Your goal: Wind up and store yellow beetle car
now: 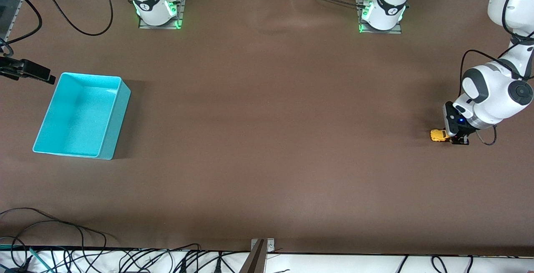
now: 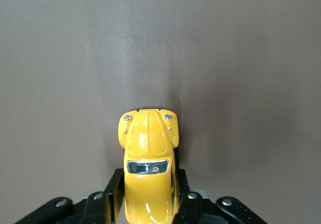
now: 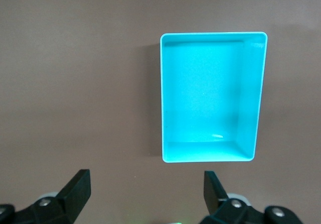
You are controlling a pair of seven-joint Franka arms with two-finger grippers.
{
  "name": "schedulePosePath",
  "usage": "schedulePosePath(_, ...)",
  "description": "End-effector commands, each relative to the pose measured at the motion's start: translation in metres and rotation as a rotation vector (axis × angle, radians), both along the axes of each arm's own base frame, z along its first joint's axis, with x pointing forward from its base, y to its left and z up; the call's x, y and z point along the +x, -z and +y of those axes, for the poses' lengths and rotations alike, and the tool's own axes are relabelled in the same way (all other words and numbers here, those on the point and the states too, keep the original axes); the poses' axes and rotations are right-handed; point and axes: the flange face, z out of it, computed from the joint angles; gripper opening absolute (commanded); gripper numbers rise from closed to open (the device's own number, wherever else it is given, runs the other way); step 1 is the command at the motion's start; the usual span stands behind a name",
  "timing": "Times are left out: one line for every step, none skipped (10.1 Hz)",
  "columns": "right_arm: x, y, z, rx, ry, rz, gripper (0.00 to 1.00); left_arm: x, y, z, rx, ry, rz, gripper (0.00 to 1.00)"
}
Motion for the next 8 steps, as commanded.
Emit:
schedulePosePath(0.0,-0.002,0.0,0.021,-0.005,-0.001,1.0,-0.008,0.059,0.002,-0.028,-0.009,0.058,0.18)
schedulePosePath(0.0,-0.002,0.0,0.021,-0.005,-0.001,1.0,0.008,0.042,0.003,-0.025,0.002,0.041,0.99)
schedulePosePath(0.0,-0.002,0.0,0.021,-0.005,-0.001,1.0,0.025,0.021,-0.002,-0.037,0.016,0.055,1.0)
schedulePosePath(0.0,-0.002,0.0,0.021,-0.005,-0.002,1.0,0.036,0.006,-0.005,-0.048,0.028,0.082,1.0)
schedulePosePath(0.0,-0.002,0.0,0.021,-0.005,-0.001,1.0,0.044,-0.004,-0.004,-0.036,0.039,0.067,1.0)
schedulePosePath(0.0,-0.002,0.0,0.021,-0.005,-0.001,1.0,0.049,-0.01,-0.002,-0.03,0.042,0.053,1.0)
schedulePosePath(0.0,-0.002,0.0,0.021,-0.005,-0.001,1.0,0.05,-0.011,-0.002,-0.03,0.041,0.051,1.0)
schedulePosePath(0.0,-0.002,0.0,0.021,-0.005,-0.002,1.0,0.05,-0.012,-0.002,-0.031,0.035,0.049,1.0)
